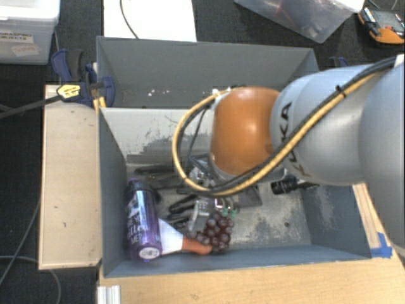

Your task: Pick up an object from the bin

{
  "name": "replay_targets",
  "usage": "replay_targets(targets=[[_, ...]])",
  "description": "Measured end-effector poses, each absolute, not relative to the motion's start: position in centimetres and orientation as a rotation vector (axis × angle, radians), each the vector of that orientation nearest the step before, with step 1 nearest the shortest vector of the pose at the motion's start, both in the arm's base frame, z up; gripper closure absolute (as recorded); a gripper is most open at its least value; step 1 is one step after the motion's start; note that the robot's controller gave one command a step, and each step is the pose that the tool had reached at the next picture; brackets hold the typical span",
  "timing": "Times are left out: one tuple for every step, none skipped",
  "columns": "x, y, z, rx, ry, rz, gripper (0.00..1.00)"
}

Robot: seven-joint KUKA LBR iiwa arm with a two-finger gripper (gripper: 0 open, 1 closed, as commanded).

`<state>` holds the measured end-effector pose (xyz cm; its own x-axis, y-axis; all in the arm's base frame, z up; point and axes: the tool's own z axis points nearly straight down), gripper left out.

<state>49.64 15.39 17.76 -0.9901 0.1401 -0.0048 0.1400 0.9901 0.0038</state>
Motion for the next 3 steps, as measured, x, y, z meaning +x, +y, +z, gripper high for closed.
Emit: replay_targets(targets=[[50.9, 14.1, 18.5, 0.152, 3.129, 0.006, 0.00], [51.1, 13.7, 18.9, 0.152, 3.131, 0.006, 0.00], [53.5, 12.1, 18.8, 0.011, 3.130, 0.006, 0.00]])
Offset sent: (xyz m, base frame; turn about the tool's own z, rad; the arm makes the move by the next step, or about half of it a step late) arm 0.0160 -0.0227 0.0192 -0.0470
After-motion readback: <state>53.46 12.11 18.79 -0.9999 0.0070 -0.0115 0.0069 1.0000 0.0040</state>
